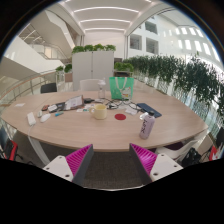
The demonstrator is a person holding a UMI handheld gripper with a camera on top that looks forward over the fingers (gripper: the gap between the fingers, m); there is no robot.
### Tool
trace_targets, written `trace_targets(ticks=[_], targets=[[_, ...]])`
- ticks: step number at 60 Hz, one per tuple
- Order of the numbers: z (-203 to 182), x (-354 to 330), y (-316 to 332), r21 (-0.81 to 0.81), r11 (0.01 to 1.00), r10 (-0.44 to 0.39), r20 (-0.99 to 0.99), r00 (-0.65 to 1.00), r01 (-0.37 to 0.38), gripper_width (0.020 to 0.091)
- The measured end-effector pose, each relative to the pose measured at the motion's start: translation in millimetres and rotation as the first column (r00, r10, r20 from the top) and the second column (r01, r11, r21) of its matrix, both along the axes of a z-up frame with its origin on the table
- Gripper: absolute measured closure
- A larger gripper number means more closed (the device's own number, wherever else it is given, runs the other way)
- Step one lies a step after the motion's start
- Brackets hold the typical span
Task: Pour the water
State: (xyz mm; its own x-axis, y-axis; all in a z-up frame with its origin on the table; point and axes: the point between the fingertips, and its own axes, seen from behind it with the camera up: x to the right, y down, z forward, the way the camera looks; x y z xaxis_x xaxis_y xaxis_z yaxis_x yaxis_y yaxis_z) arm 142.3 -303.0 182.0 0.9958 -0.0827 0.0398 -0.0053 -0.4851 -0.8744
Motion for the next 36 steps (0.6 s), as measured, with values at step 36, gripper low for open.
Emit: trace_targets(ticks=[36], targets=[[-118,239,277,0.367,0.926,-0.056,-0.085,0.995,0.084,0.0367]])
